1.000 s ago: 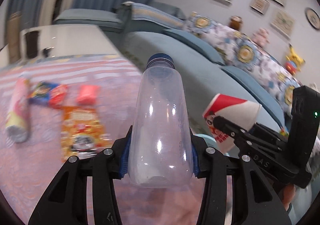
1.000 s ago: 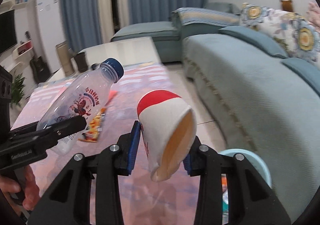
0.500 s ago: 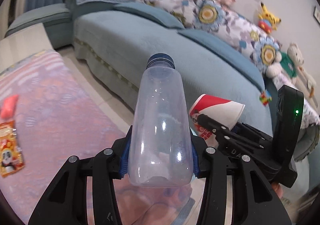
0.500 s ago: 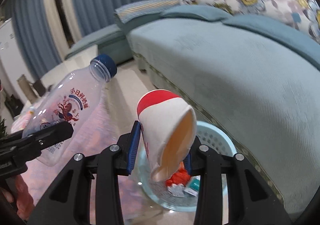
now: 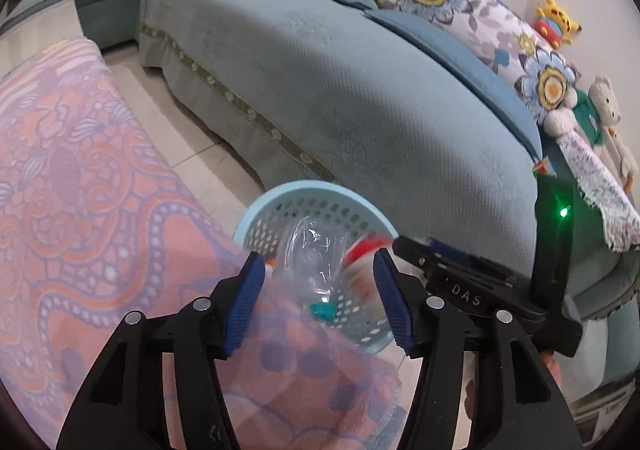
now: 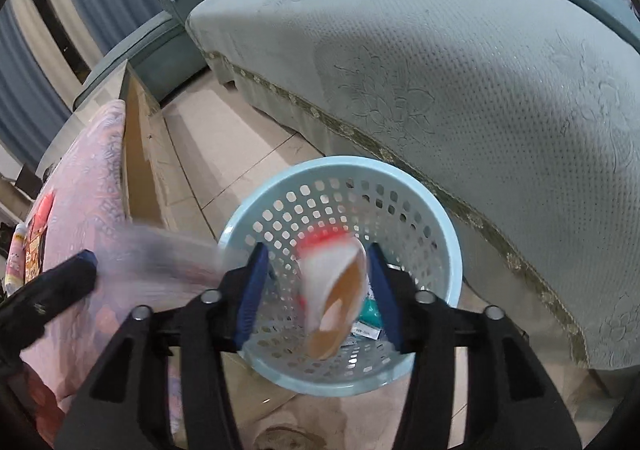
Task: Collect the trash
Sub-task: 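Carry the bottle and white-red cup over the basket and open both tools, then move both tools back to the table toward the pink can and snack bag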
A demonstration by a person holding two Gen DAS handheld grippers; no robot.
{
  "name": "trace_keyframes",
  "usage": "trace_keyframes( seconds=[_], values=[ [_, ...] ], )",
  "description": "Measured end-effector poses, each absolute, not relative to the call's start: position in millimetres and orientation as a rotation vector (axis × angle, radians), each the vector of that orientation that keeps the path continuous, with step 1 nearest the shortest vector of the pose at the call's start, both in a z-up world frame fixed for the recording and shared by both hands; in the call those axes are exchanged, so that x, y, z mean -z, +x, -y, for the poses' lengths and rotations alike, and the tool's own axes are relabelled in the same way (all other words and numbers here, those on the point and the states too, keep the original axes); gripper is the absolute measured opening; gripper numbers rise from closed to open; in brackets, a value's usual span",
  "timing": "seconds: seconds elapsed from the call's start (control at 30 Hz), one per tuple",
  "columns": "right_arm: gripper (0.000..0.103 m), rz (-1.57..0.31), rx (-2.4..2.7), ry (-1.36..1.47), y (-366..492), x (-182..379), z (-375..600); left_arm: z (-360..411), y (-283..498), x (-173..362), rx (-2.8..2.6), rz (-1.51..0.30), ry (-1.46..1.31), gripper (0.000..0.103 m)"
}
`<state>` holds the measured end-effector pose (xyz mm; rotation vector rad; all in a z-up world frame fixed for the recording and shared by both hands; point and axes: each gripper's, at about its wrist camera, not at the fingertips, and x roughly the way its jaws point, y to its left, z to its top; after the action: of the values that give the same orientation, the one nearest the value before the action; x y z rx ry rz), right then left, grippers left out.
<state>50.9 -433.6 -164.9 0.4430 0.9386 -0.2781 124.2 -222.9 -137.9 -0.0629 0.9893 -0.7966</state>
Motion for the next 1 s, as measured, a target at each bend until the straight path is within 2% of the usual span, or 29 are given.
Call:
trace_keyframes(
  seconds=[0.33, 0.53, 0.7, 0.77, 0.87, 0.9, 0.97, 1.0],
  values=[
    [0.049, -0.903, 0.262, 0.387, 51.1, 149.1, 417.8, 207.5, 120.8, 126.9, 0.804, -0.975, -0.1, 0.055],
    [0.049, -0.775, 0.152, 0.292, 51.6, 95.1, 372.7, 162.7, 120.9, 90.2, 0.792, -0.908, -0.232, 0.055],
    [0.049, -0.691, 0.054, 0.229, 57.0, 57.4, 319.9, 93.3, 115.4, 60.1, 0.681, -0.811, -0.32, 0.064],
    [0.049, -0.671, 0.002, 0.207, 61.2, 48.9, 295.5, 55.5, 111.9, 49.3, 0.583, -0.754, -0.338, 0.073],
    [0.049, -0.668, -0.081, 0.165, 76.2, 40.0, 252.0, 2.0, 111.7, 38.8, 0.429, -0.687, -0.335, 0.076],
    [0.051, -0.667, -0.095, 0.153, 81.7, 39.3, 238.5, -10.2, 112.0, 37.3, 0.377, -0.678, -0.32, 0.076],
    [0.068, -0.653, -0.122, 0.142, 94.0, 35.1, 211.2, -36.9, 114.6, 35.8, 0.255, -0.653, -0.274, 0.076],
    [0.068, -0.645, -0.141, 0.145, 98.1, 34.6, 200.1, -50.6, 117.4, 36.6, 0.196, -0.642, -0.251, 0.076]
  ],
)
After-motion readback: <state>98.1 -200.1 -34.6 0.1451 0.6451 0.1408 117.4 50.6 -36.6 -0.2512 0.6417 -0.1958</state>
